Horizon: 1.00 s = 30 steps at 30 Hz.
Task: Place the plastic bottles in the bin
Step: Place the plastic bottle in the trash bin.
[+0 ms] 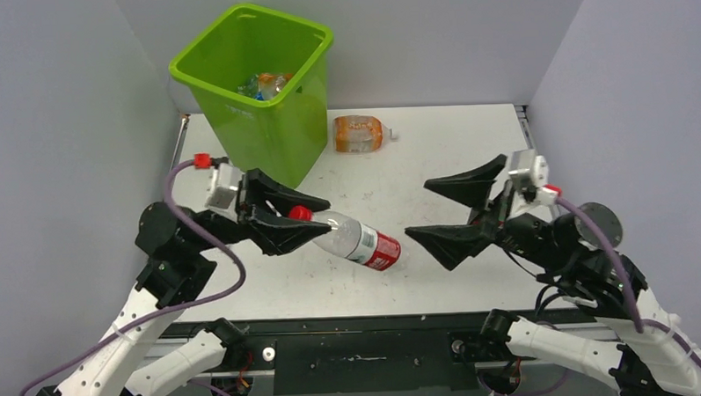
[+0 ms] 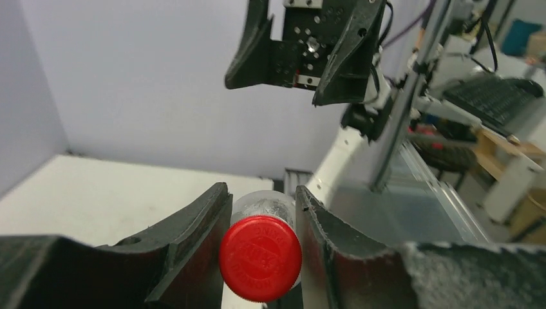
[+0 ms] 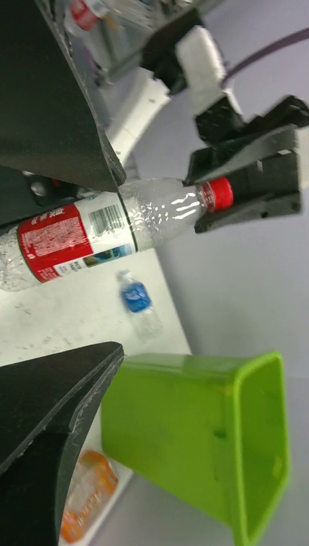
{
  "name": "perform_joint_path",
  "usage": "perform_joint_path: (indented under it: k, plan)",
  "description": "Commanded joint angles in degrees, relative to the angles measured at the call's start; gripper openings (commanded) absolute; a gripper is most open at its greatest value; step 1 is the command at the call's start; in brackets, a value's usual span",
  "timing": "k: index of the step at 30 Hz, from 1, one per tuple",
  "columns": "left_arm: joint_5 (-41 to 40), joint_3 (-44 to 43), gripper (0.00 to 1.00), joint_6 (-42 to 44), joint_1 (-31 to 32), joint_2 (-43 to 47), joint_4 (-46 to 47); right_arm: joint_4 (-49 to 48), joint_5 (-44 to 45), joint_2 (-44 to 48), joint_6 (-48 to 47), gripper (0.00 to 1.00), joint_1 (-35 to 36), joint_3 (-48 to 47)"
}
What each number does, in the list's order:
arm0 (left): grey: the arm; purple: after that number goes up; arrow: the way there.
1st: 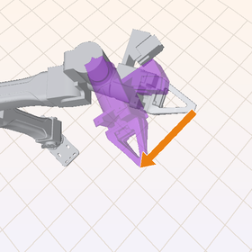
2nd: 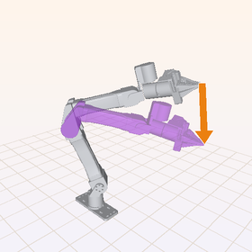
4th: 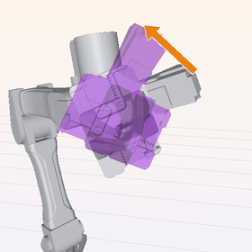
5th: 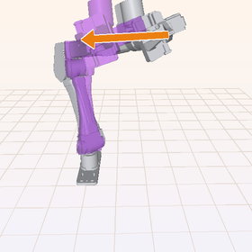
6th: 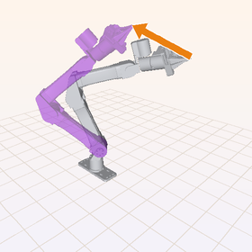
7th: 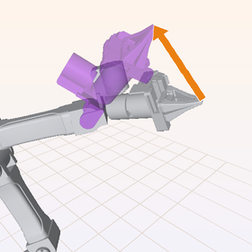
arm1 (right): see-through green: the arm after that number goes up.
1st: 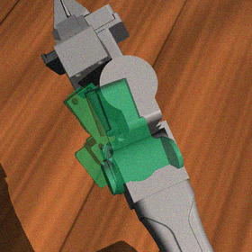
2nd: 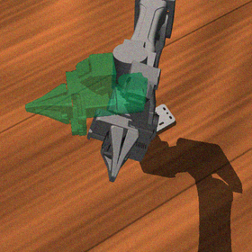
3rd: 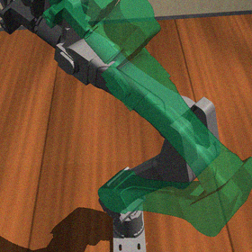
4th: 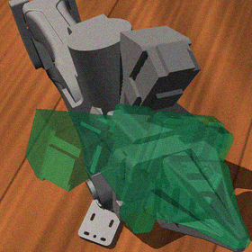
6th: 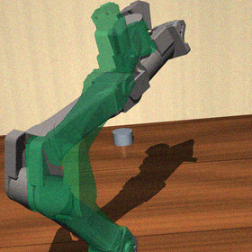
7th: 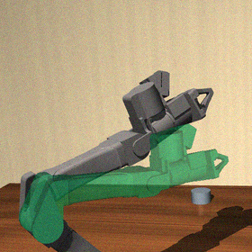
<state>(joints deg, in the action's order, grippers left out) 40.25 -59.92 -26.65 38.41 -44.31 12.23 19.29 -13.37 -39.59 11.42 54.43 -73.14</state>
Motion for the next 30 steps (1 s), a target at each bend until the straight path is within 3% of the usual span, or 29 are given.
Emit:
perform_joint_path:
  k: [1, 8, 18, 30]
  plan:
    - [16.2, -3.6, 0.00, 0.1, -0.2, -6.3, -10.2, 7.0, -12.6, -5.3, -1.5, 0.90, 0.0, 3.5]
    - [17.6, -3.4, 0.00, -8.0, -0.3, -9.5, -1.5, 2.1, -21.1, -9.2, -0.8, 0.90, 0.1, 7.4]
    - [16.2, -3.7, 0.00, -9.6, -0.4, -9.3, 2.5, 3.4, -19.6, -10.2, -1.8, 0.90, 0.1, 11.9]
    - [10.5, 0.2, 0.00, -10.5, -0.4, -6.7, 7.1, -8.5, -13.4, -8.8, 5.9, 0.90, 0.2, 21.3]
